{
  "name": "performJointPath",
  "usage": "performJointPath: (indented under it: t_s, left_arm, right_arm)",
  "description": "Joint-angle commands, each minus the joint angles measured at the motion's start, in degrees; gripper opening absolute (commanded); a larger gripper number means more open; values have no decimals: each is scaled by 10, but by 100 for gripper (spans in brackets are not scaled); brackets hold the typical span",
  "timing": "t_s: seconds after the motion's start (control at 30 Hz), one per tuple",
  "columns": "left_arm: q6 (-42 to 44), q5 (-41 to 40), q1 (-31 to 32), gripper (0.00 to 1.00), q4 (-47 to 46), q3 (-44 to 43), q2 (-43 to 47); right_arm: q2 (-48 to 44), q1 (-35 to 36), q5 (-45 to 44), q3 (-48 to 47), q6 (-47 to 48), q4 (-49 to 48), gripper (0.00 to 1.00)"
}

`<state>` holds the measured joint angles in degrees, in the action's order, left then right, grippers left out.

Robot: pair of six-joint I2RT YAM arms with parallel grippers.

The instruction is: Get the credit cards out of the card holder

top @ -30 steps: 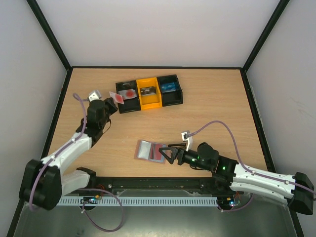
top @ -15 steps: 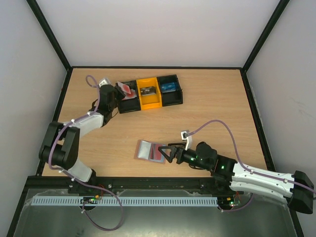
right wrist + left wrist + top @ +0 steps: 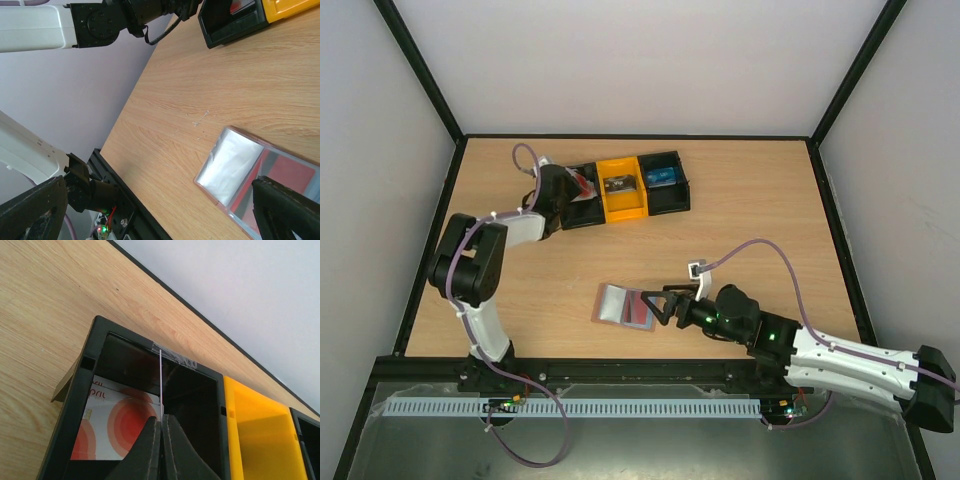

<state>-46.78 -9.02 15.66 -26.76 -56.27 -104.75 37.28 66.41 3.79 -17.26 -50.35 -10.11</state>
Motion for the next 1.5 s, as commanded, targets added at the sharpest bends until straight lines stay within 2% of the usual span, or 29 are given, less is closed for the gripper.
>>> performJointPath:
  t_s: [0.0, 0.2, 0.5, 0.87, 0.97, 1.1, 1.37, 1.47]
  left_arm:
    - [11, -11, -3, 3, -4, -29, -27]
    - [15, -7, -1, 3, -6, -39, -48]
    - [30, -1, -1, 7, 48, -83, -83]
    - [34, 2, -1, 10, 87, -102, -81]
    - [41, 1, -1, 18, 107, -112, -74]
    - [45, -9, -1, 49, 149, -132, -57]
    - [56, 0, 0, 61, 246, -152, 13]
    - [73, 29, 0, 68, 292, -152, 49]
  right_arm:
    - [-26, 4, -36, -14, 13, 33, 98]
    - [-40, 3, -62, -19, 25, 50, 98]
    - [-40, 3, -79, -25, 28, 71, 98]
    - [-55, 3, -89, -25, 24, 83, 98]
    - [-62, 3, -87, -21, 17, 85, 98]
    - [-75, 3, -85, -20, 8, 91, 98]
    - [-89, 3, -93, -23, -16, 102, 98]
    - [-89, 3, -109, -21, -44, 115, 98]
